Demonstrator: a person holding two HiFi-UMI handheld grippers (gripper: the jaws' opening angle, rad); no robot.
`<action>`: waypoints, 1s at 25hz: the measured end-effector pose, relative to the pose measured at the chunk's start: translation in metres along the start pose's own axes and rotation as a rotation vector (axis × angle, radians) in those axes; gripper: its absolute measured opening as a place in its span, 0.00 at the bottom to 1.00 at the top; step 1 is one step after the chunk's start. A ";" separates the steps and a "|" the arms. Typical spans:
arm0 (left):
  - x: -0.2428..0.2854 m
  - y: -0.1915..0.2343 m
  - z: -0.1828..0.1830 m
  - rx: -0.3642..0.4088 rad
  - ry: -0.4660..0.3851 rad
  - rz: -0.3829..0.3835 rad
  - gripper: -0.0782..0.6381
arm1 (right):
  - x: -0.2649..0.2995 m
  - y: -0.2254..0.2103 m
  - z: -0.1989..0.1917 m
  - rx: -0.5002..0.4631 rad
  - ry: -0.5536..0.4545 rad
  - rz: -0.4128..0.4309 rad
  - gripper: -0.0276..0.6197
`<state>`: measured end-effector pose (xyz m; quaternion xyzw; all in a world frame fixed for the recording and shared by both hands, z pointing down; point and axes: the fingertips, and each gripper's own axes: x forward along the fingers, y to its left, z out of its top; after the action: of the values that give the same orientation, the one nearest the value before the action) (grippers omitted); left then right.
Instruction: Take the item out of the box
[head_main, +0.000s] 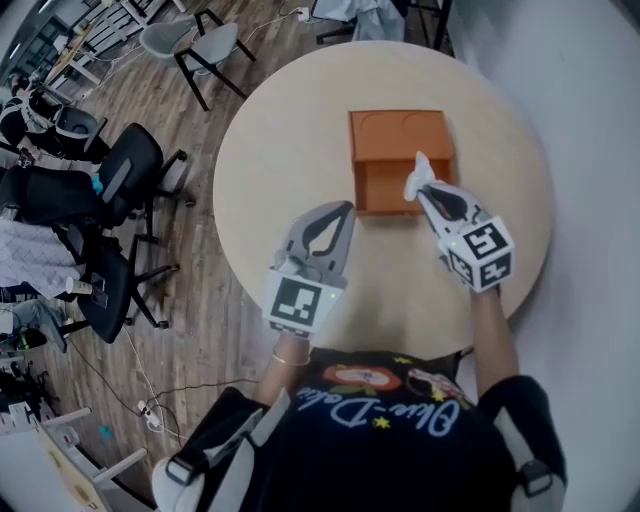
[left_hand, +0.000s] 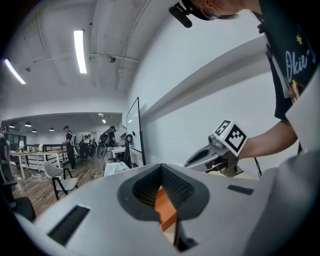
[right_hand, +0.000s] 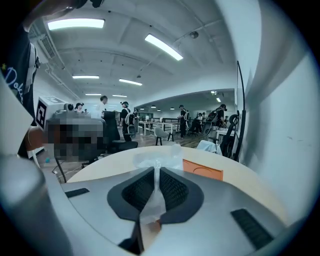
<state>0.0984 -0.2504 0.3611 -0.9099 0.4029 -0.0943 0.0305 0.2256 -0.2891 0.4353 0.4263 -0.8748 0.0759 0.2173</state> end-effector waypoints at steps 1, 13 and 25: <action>-0.001 -0.003 0.002 0.006 0.001 -0.003 0.09 | -0.008 0.002 0.006 0.002 -0.024 -0.005 0.09; -0.004 -0.026 0.025 0.073 -0.010 -0.038 0.09 | -0.095 0.017 0.057 0.056 -0.300 -0.038 0.09; -0.016 -0.028 0.039 0.045 -0.058 -0.034 0.09 | -0.122 0.038 0.071 0.077 -0.379 -0.055 0.09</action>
<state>0.1161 -0.2207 0.3242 -0.9179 0.3843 -0.0775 0.0609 0.2398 -0.2014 0.3191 0.4647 -0.8845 0.0219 0.0344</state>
